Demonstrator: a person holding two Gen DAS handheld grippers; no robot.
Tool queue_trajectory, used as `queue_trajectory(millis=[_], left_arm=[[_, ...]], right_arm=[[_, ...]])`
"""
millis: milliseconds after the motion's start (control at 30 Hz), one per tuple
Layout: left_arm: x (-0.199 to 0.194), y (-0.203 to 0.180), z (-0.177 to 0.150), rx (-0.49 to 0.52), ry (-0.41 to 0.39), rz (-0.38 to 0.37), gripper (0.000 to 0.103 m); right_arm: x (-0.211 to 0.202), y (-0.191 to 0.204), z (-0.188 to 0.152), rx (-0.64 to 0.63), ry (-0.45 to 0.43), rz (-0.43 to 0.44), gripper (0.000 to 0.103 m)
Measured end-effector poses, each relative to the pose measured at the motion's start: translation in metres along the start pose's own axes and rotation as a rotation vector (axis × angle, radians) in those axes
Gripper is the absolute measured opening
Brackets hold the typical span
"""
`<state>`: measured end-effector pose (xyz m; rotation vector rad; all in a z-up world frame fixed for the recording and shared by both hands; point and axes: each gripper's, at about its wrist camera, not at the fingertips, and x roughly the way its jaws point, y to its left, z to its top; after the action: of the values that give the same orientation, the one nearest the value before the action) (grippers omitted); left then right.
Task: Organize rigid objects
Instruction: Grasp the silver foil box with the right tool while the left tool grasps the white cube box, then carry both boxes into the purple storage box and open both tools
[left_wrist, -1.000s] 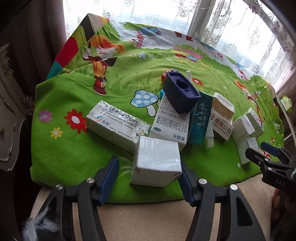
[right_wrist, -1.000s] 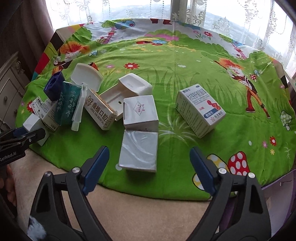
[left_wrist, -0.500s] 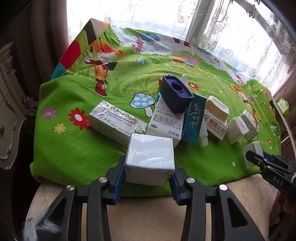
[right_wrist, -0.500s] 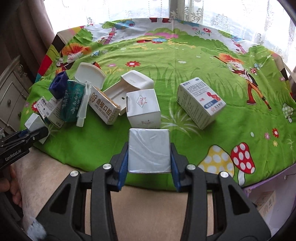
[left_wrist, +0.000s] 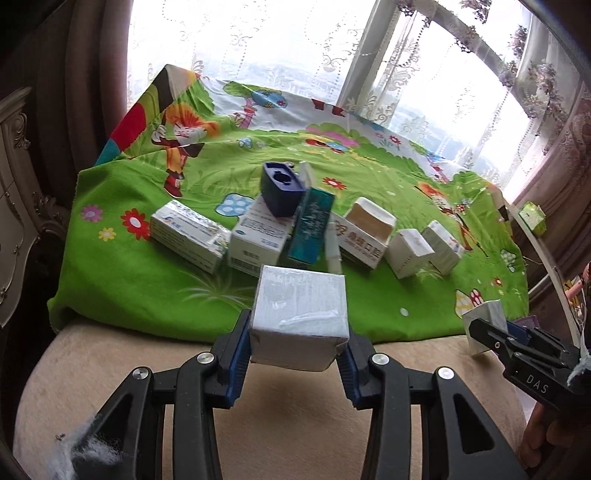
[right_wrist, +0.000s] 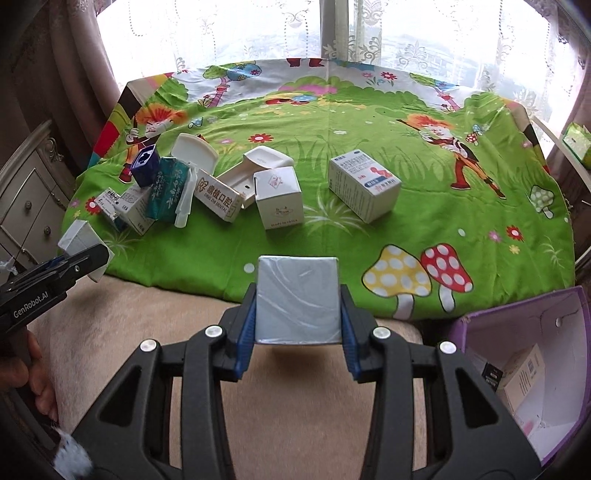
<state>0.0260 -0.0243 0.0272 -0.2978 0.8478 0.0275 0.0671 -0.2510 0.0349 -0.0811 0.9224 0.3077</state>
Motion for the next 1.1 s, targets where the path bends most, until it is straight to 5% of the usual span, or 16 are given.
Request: queue_trajectory(millis=[600,1100], left_arm=[[-0.024,-0.059,-0.023,0.138,-0.024,-0.083,0.043],[-0.015,-0.146,-0.034,0.350,0.045,-0.220,0.043]], right_arm=[[-0.041,-0.048,-0.032,0.122,-0.036,-0.005,0.044],[-0.068,-0.147,-0.054,0.306,-0.072,-0.124,0.044]])
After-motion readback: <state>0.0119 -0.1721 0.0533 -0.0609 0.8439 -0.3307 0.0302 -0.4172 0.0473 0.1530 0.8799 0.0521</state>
